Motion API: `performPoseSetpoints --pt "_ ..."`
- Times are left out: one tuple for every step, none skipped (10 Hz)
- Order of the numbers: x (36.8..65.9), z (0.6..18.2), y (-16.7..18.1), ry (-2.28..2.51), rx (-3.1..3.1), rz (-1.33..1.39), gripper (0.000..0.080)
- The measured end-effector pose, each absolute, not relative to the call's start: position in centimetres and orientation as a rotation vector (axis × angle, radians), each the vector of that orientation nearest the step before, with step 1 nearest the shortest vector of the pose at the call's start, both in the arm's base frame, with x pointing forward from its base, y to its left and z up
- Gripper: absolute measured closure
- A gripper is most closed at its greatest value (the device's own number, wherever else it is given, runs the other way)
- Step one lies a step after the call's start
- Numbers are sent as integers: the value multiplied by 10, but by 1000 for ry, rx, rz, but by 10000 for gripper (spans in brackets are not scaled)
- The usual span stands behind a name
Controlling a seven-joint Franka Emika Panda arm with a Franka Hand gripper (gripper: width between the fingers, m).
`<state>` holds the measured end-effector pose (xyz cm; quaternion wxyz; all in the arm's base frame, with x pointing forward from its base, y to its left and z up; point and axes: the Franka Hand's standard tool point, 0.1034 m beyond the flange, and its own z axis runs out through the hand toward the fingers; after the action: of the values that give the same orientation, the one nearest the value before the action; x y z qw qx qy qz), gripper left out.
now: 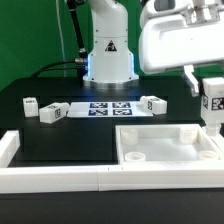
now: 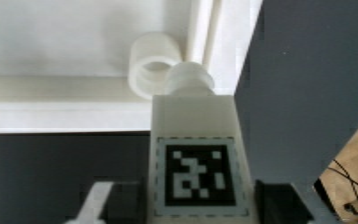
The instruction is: Assemble square table
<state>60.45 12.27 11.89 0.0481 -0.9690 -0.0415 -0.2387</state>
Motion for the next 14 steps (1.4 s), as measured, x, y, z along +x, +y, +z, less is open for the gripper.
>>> performPoseSetpoints --pt "610 121 117 -143 -2959 -743 509" --pt "613 121 112 -156 -2963 -750 509" --pt "616 119 104 -187 -2973 -755 509" --pt "617 115 102 -181 -2973 -754 509" --pt "615 107 105 -184 -2974 -744 509" --pt "613 100 105 -182 -2976 -736 509" --pt "611 95 107 -183 -2977 -723 509" --pt "610 95 111 -178 -2973 -721 509" --pt "610 95 113 -177 -2972 -720 509" --pt "610 94 113 -178 -2972 -720 509" --pt "612 94 115 -180 -2970 -725 509" --pt "613 94 115 -180 -2969 -727 509" --pt "614 94 113 -182 -2971 -727 509" --pt "614 91 112 -182 -2973 -724 509"
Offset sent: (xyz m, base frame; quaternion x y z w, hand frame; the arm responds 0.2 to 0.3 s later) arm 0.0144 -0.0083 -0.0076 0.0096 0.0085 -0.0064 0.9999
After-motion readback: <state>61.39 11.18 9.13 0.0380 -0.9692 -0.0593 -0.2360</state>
